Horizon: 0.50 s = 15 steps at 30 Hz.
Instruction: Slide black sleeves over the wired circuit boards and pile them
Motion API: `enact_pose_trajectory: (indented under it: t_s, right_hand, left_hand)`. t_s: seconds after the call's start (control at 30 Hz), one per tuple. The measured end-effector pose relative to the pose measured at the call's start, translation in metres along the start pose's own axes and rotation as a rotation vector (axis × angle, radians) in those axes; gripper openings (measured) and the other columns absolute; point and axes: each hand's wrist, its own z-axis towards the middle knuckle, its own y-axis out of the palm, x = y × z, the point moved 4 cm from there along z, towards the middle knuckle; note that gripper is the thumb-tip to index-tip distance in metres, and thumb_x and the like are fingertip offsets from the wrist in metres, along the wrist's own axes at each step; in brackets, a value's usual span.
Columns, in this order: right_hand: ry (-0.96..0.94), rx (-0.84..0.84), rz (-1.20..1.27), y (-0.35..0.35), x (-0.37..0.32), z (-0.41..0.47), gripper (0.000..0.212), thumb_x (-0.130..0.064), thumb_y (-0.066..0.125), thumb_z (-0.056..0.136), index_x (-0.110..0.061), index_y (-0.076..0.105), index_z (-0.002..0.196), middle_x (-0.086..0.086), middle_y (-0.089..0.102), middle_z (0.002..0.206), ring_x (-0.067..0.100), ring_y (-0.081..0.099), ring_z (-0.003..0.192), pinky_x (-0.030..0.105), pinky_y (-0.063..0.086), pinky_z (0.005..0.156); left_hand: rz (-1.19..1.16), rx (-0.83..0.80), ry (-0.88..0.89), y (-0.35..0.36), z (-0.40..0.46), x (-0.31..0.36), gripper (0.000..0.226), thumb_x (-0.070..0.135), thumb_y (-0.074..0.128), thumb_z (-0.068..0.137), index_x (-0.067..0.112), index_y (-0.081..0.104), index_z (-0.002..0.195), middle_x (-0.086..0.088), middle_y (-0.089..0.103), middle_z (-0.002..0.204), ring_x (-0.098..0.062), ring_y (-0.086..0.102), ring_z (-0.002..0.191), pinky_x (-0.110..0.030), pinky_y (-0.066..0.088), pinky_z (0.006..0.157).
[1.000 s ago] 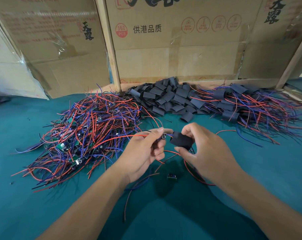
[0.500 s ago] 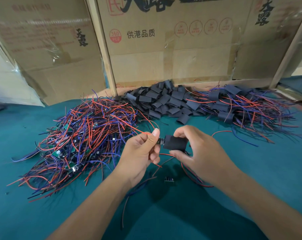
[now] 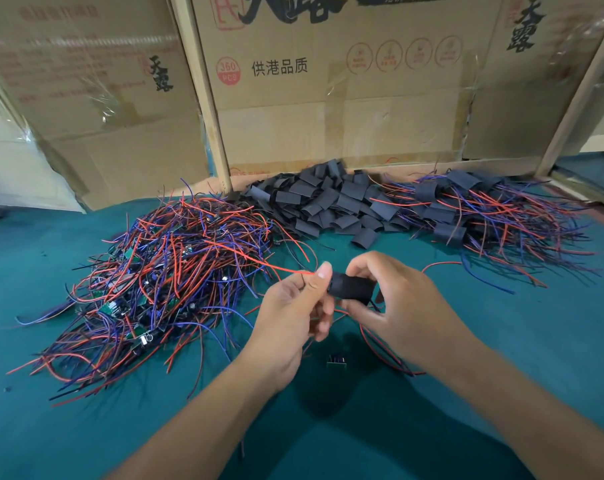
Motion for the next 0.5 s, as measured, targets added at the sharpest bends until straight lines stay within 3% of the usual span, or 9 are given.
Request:
enact_pose_trajectory:
  t_s: [0.17,0.33,0.5]
  right_hand:
    - [-0.014,0.002,0.041,-0.007,0.006,0.003,0.033,-0.03,0.076,0.083,-0.026,0.052,0.106,-0.014,0.059,0.104,0.012,0.057,0.096,0.039,0.048,0.083]
    - [-0.057,0.011,0.04,-0.005,0.006,0.002,0.032,-0.032,0.075,0.084,-0.024,0.053,0.106,-0.015,0.057,0.103,0.009,0.055,0.092,0.033,0.047,0.079]
    - [-0.068,0.003,0.051,0.0,0.004,0.001,0.031,-0.029,0.076,0.084,-0.022,0.054,0.105,-0.013,0.058,0.1,0.011,0.055,0.088,0.031,0.045,0.077]
  left_hand:
    - [0.036,0.009,0.015,-0.006,0.001,0.007,0.019,0.012,0.055,0.098,0.012,0.059,0.079,-0.002,0.054,0.059,-0.013,0.038,0.045,-0.022,0.031,0.043]
    - [0.071,0.008,-0.014,-0.008,0.003,0.004,0.016,0.009,0.057,0.096,0.011,0.059,0.08,-0.001,0.05,0.055,-0.012,0.036,0.045,-0.022,0.03,0.044]
    - [-0.014,-0.002,-0.162,-0.009,0.004,-0.005,0.016,0.01,0.057,0.096,0.014,0.054,0.081,0.002,0.045,0.056,-0.01,0.036,0.047,-0.021,0.031,0.045]
